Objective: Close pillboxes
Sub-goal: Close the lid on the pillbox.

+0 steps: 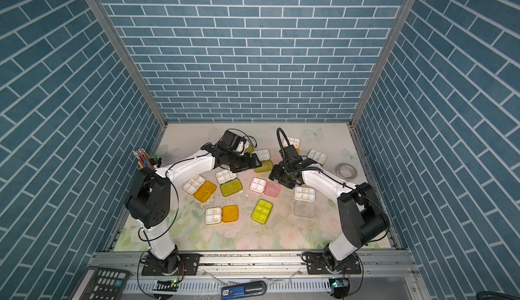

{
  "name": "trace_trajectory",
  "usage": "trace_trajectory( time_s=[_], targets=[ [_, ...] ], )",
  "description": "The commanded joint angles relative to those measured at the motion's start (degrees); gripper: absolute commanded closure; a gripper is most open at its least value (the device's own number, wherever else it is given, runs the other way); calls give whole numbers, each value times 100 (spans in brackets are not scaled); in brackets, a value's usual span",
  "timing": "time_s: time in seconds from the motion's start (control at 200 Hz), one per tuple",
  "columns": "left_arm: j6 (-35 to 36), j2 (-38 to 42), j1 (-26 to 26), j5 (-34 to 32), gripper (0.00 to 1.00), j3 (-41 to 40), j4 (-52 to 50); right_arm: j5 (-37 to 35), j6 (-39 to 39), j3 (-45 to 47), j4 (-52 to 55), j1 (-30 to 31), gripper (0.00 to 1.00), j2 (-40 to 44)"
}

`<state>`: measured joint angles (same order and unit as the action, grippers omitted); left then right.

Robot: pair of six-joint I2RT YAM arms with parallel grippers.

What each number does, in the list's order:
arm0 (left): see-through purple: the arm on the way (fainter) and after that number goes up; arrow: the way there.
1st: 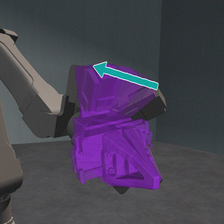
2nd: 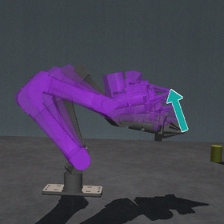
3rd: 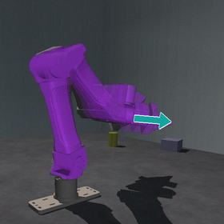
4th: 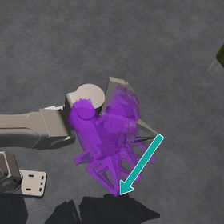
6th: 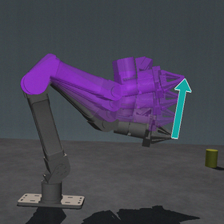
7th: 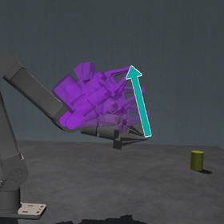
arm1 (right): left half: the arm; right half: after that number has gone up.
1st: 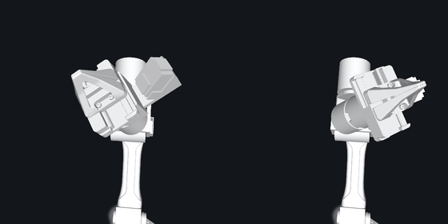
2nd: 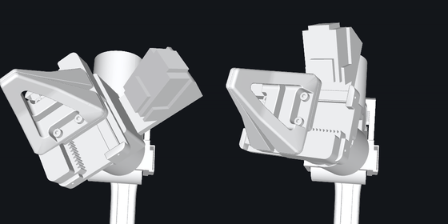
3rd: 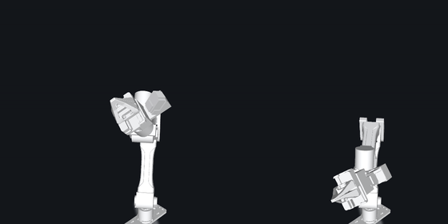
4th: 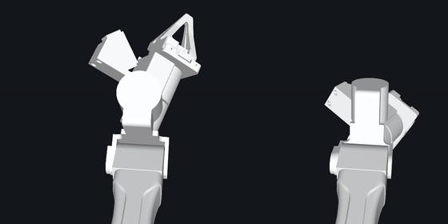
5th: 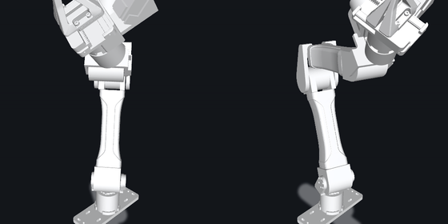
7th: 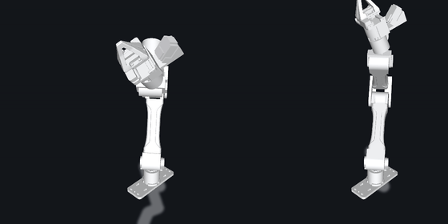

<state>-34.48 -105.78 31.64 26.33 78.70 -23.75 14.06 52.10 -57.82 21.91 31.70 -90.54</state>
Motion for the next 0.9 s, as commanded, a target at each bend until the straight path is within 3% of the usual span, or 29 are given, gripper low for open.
trace_trajectory(
  time_s=[0.0,0.31,0.895],
  targets=[
    [-6,-195,-26,174,10,-35,-226,167,675,348,-709,-126,26,-56],
    [-345,-605,-34,489,10,-168,54,270,680,548,-700,-208,24,-103],
    [-647,-935,-149,813,8,-333,507,729,1070,1488,-1946,-208,23,-66]
  ],
)
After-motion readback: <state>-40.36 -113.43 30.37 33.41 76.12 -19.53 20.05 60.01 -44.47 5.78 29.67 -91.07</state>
